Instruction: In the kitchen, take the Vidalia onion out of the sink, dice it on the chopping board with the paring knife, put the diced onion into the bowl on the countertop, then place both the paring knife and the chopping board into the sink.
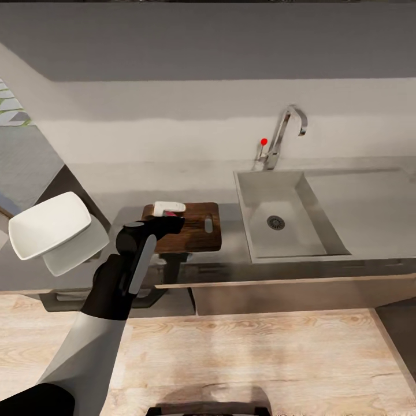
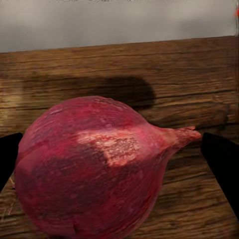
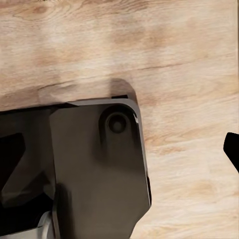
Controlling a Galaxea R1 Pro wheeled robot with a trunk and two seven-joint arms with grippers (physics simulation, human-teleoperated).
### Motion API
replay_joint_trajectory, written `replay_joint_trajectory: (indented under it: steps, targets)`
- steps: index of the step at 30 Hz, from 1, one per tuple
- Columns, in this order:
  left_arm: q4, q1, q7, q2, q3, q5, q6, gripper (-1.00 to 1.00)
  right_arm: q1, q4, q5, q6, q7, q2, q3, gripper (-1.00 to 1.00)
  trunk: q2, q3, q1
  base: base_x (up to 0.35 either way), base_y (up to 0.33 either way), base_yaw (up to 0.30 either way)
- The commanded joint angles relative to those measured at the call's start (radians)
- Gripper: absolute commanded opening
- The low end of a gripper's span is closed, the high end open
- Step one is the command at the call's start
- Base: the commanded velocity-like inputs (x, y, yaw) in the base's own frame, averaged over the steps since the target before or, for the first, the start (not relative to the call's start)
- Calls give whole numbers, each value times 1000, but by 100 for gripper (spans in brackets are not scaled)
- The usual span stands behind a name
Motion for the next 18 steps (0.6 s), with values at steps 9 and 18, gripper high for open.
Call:
replay_joint_trajectory:
  steps: [9,18]
  targets:
    - [5,0,9,0,-1,38,1,-100,0,-2,10,-2,6,2,-6,100,-1,1,1,0,0,-76]
    - [5,0,9,0,-1,38,1,-100,0,-2,11,-2,6,3,-6,100,-1,11,1,0,0,-2]
